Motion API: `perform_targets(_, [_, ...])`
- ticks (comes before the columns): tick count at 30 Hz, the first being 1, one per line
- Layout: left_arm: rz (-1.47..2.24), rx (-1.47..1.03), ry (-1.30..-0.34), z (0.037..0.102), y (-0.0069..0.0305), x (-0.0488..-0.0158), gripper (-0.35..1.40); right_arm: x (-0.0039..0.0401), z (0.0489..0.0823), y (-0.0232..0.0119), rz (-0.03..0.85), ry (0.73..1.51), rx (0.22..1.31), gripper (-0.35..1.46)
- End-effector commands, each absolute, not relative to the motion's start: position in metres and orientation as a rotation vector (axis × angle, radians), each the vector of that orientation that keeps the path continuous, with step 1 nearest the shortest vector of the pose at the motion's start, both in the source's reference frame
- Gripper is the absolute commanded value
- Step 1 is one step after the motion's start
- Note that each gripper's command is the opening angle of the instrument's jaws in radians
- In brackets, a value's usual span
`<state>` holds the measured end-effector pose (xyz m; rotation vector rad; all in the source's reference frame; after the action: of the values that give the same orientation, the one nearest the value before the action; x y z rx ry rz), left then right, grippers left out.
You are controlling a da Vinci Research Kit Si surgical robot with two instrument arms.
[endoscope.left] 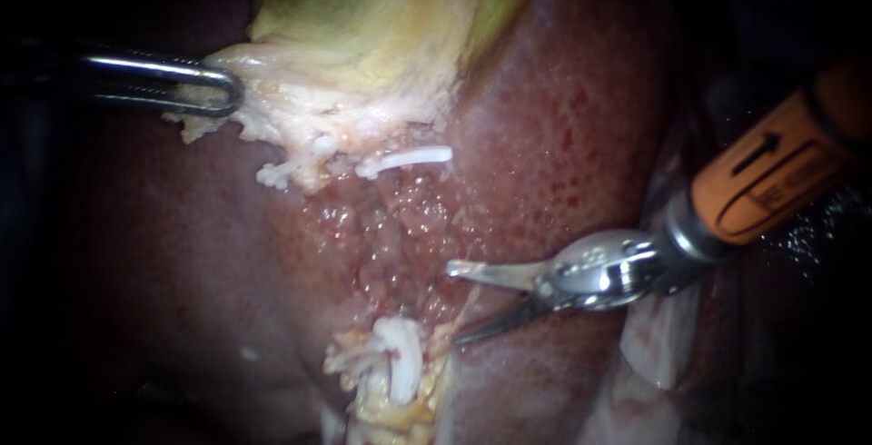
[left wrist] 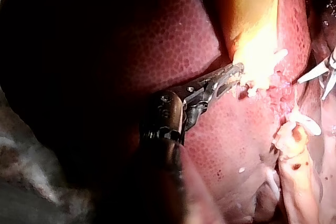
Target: Go back from the cut right tube
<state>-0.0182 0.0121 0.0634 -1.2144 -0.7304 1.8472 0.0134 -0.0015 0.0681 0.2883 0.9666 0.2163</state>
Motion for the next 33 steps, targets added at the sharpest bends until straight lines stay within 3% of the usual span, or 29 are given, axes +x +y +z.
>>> perform_targets(1, [1.847,-1.215,-0.731,0.0633,0.0121,-0.0182,-0.35,0.0126,0.0676,-0.0008,0.214,0.961,0.272,1.38])
perform_targets(7, [1.847,-1.215,-0.731,0.0634,0.0121,-0.0182,-0.35,0.0084,0.0650,0.0025,0.242,0.909,0.205,1.40])
perform_targets(14, [1.849,-1.215,-0.725,0.0639,0.0117,-0.0186,-0.35,0.0069,0.0647,0.0033,0.264,0.850,0.143,1.43])
perform_targets(33, [1.880,-1.207,-0.752,0.0690,0.0090,-0.0228,-0.35,0.0069,0.0649,0.0033,0.243,0.871,0.177,1.45])
